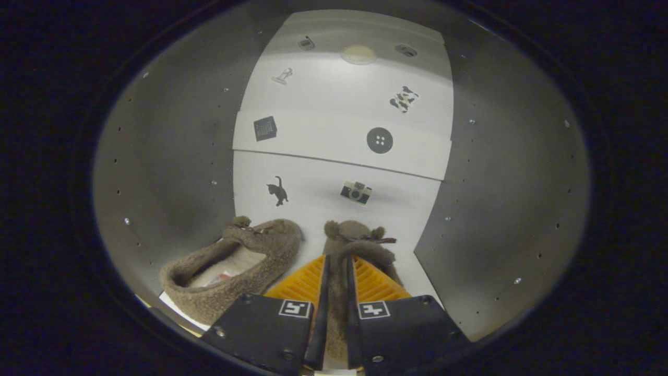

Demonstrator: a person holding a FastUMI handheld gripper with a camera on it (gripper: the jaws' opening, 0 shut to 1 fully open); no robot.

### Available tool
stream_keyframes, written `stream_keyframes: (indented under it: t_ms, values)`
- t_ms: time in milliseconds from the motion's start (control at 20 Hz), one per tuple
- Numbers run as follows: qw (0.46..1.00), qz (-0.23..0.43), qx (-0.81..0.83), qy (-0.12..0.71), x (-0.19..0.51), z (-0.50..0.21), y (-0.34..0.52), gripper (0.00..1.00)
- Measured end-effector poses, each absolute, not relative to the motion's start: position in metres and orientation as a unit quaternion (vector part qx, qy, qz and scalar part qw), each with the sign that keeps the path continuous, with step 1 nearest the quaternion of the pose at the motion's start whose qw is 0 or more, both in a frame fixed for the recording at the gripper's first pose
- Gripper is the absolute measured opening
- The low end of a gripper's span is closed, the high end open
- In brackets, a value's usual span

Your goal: Open the shoe cabinet door, grab the shoes and put them into the shoe cabinet, then close the shoe cabinet door.

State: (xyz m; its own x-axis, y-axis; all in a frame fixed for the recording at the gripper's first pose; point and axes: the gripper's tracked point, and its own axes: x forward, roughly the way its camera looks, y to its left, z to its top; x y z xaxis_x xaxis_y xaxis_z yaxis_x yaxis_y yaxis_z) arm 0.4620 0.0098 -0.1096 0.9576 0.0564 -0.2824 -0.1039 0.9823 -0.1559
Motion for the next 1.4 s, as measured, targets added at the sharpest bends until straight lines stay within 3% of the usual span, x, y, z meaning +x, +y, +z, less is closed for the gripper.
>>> stream_keyframes:
  t_ms: [100,400,650,1100,1400]
  values:
    - [0.987,0.035,-0.086,0.134,0.452,-0.102,0.008,0.39]
    - [0.991,0.04,-0.06,0.113,0.396,-0.078,0.01,0.53]
    - [0.991,0.076,-0.004,0.109,0.321,-0.061,0.032,0.96]
    - [0.99,0.118,-0.024,0.071,0.15,-0.013,0.053,0.98]
    - [0.991,0.124,-0.028,0.033,0.025,0.007,0.012,0.98]
